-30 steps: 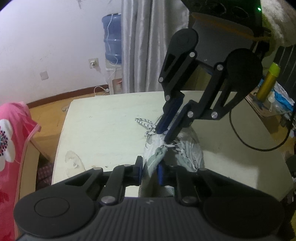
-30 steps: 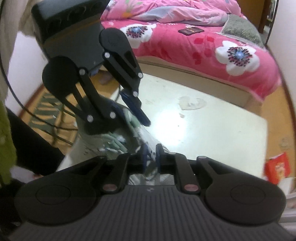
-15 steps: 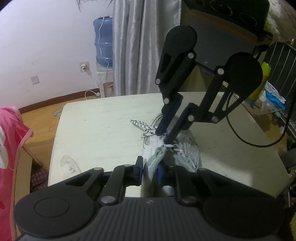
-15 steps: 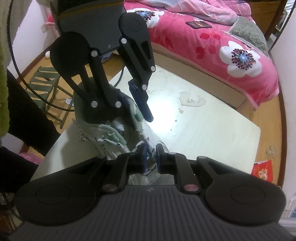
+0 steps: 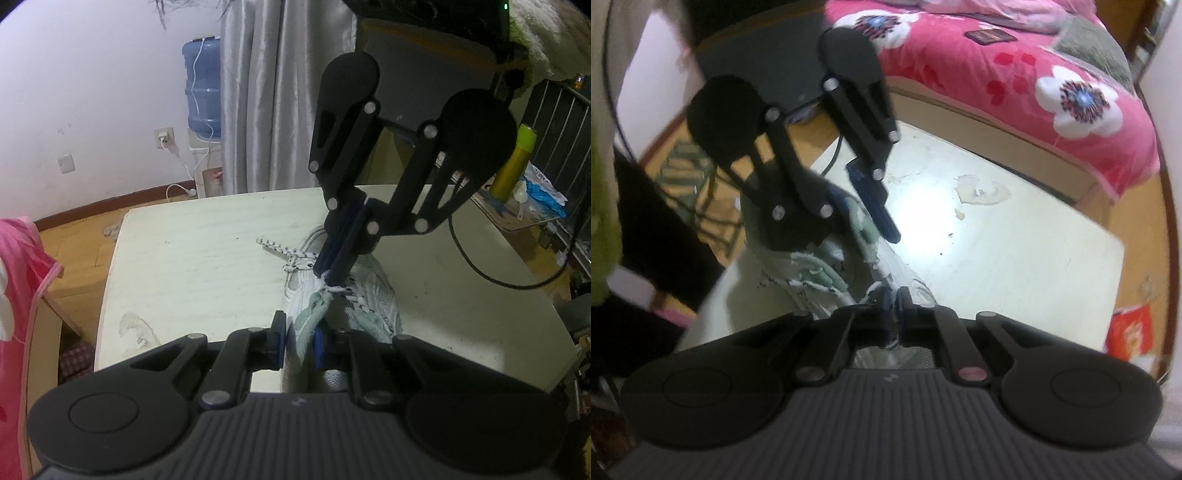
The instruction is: Lace up shoes with both hands
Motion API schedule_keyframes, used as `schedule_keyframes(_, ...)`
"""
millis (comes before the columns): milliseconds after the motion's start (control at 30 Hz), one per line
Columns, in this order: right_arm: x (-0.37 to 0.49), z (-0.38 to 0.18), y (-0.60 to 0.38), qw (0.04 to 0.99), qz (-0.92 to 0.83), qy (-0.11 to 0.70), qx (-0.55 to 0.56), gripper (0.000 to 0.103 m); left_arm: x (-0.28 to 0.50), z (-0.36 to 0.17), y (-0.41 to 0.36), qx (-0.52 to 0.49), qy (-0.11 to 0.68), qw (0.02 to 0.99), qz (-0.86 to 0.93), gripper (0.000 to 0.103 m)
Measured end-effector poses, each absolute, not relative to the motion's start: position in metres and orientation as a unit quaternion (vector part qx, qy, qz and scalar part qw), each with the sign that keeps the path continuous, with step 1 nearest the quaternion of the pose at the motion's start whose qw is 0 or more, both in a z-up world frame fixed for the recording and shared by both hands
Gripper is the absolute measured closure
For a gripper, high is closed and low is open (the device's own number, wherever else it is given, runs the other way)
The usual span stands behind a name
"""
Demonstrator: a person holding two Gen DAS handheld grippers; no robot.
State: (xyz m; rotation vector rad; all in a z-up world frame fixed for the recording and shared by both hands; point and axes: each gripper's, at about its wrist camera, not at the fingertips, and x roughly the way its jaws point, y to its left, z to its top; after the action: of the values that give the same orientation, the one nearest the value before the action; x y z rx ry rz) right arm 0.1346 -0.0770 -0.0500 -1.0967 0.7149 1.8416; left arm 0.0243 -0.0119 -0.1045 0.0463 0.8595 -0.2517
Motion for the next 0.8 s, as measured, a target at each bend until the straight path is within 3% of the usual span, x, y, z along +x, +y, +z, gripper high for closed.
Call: schedule_keyframes(800,0.146,-0.045,-0.102,0.446,0.759,0.230,-0.415,0.096,0.038,-0.097,-0.025,0.051,0.447,0.888,-0.101,0.088)
